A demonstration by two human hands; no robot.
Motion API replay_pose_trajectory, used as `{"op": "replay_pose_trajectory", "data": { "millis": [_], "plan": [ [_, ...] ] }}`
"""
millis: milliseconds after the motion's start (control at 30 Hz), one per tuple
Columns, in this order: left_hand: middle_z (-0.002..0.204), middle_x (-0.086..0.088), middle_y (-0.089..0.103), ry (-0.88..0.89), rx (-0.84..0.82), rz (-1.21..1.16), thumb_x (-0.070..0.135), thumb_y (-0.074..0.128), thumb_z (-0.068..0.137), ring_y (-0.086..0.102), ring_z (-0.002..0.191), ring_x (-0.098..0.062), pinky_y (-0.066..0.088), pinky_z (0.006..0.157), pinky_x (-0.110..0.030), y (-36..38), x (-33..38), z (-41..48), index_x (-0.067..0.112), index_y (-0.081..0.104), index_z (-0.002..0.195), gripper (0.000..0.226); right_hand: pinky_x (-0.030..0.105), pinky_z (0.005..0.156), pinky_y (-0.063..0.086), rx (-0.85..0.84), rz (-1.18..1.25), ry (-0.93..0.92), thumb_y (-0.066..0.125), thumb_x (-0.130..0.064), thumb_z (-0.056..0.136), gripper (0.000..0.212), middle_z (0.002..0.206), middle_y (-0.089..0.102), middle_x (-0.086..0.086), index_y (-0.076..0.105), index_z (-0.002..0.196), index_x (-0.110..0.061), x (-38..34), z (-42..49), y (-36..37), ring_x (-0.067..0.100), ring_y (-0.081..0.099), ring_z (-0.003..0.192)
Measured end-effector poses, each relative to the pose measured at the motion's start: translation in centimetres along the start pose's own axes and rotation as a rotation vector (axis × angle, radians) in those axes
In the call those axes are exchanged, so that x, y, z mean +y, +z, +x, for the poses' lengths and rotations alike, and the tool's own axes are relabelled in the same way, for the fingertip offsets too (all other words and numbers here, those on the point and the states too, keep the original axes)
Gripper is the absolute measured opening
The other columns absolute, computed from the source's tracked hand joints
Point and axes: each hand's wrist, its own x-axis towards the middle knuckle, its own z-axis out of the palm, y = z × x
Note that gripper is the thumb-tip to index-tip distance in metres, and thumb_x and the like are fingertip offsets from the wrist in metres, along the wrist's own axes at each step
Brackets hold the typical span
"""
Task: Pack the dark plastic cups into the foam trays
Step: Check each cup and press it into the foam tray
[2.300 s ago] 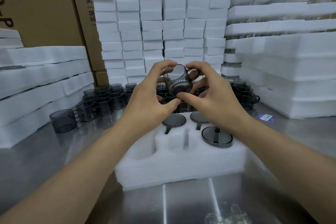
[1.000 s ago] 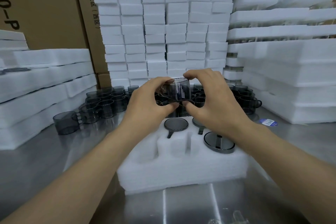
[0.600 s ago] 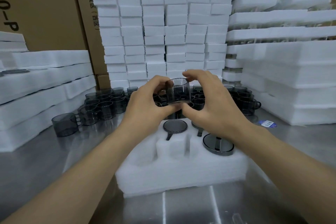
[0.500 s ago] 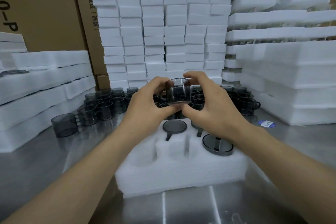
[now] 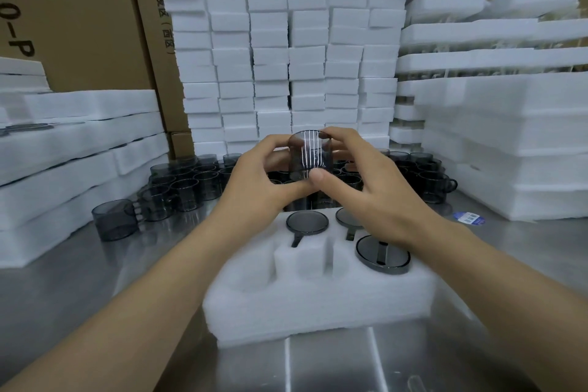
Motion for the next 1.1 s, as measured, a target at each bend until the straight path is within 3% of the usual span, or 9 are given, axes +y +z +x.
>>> {"op": "replay_pose_trajectory", "data": {
  "millis": [133, 233, 333, 500, 667, 733, 833, 967, 1100],
  "plan": [
    [0.115, 0.006, 0.082, -0.102, -0.100, -0.162, 0.024, 0.088, 0.086, 0.076, 0.111, -0.013, 0.059, 0.092, -0.026, -0.2, 0.3, -0.1, 0.023, 0.063, 0.129, 0.050, 0.040, 0.105, 0.054, -0.063, 0.201, 0.071, 0.066, -0.050, 0.100, 0.045, 0.120, 0.075, -0.012, 0.052, 0.142, -0.041, -0.4, -0.1, -0.1, 0.010, 0.072, 0.113],
    [0.116, 0.015, 0.079, -0.164, -0.154, -0.121, 0.029, 0.084, 0.086, 0.072, 0.101, -0.001, 0.053, 0.076, -0.020, -0.2, 0.5, 0.0, 0.035, 0.067, 0.129, 0.046, 0.019, 0.084, 0.052, 0.005, 0.184, 0.058, 0.075, -0.041, 0.097, 0.035, 0.095, 0.073, -0.021, 0.060, 0.129, -0.040, -0.4, 0.1, 0.1, 0.005, 0.071, 0.091],
    [0.112, 0.013, 0.078, -0.247, -0.183, -0.162, 0.034, 0.065, 0.080, 0.073, 0.099, -0.005, 0.048, 0.078, -0.030, -0.3, 0.7, 0.3, 0.043, 0.072, 0.122, 0.044, 0.007, 0.073, 0.046, 0.106, 0.143, 0.060, 0.083, -0.040, 0.089, 0.041, 0.086, 0.068, -0.030, 0.064, 0.125, -0.037, -0.5, 0.2, 0.3, -0.001, 0.066, 0.079],
    [0.114, 0.008, 0.079, -0.278, -0.142, -0.167, 0.058, 0.072, 0.084, 0.073, 0.097, -0.006, 0.050, 0.083, -0.033, -0.5, 0.7, 0.3, 0.040, 0.075, 0.121, 0.041, 0.013, 0.081, 0.048, 0.086, -0.073, -0.050, 0.088, -0.041, 0.082, 0.059, 0.100, 0.064, -0.018, 0.062, 0.135, -0.033, -1.1, 0.2, 0.4, 0.006, 0.064, 0.092],
    [0.096, 0.003, 0.076, -0.342, -0.155, -0.242, 0.045, 0.072, 0.082, 0.069, 0.082, -0.013, 0.048, 0.078, -0.032, -0.9, 0.7, 0.5, 0.028, 0.079, 0.114, 0.038, 0.013, 0.080, 0.047, 0.053, -0.042, -0.098, 0.089, -0.038, 0.082, 0.069, 0.101, 0.062, -0.013, 0.057, 0.142, -0.037, -1.2, 0.2, 0.2, 0.014, 0.063, 0.094],
    [0.095, -0.002, 0.073, -0.378, -0.164, -0.322, 0.041, 0.069, 0.075, 0.065, 0.079, -0.016, 0.044, 0.085, -0.039, -1.1, 0.6, 0.5, 0.024, 0.078, 0.113, 0.043, 0.011, 0.083, 0.044, 0.027, -0.062, -0.090, 0.087, -0.045, 0.081, 0.070, 0.111, 0.059, -0.015, 0.056, 0.143, -0.039, -1.2, 0.2, 0.0, 0.009, 0.061, 0.102],
    [0.107, -0.013, 0.071, -0.384, -0.193, -0.411, 0.041, 0.068, 0.066, 0.060, 0.088, -0.024, 0.040, 0.091, -0.045, -1.4, 0.5, 0.4, 0.019, 0.078, 0.119, 0.059, 0.013, 0.089, 0.042, -0.046, -0.088, -0.052, 0.083, -0.054, 0.081, 0.063, 0.122, 0.056, -0.020, 0.060, 0.138, -0.040, -1.2, 0.1, -0.1, 0.001, 0.058, 0.113],
    [0.129, -0.021, 0.073, -0.370, -0.187, -0.440, 0.031, 0.054, 0.075, 0.066, 0.102, -0.029, 0.051, 0.090, -0.041, -1.5, 0.6, 0.5, 0.017, 0.073, 0.133, 0.063, 0.029, 0.095, 0.052, -0.053, -0.054, -0.043, 0.088, -0.051, 0.077, 0.046, 0.120, 0.061, -0.015, 0.069, 0.116, -0.039, -1.6, 0.0, 0.2, 0.004, 0.060, 0.116],
    [0.120, -0.016, 0.076, -0.367, -0.195, -0.458, 0.033, 0.053, 0.076, 0.068, 0.094, -0.027, 0.058, 0.086, -0.041, -1.5, 0.5, 0.5, 0.017, 0.072, 0.133, 0.062, 0.029, 0.090, 0.055, -0.177, 0.206, 0.065, 0.088, -0.045, 0.084, 0.029, 0.123, 0.071, -0.018, 0.068, 0.103, -0.038, -2.2, 0.2, 0.2, 0.002, 0.068, 0.115]
  ]
}}
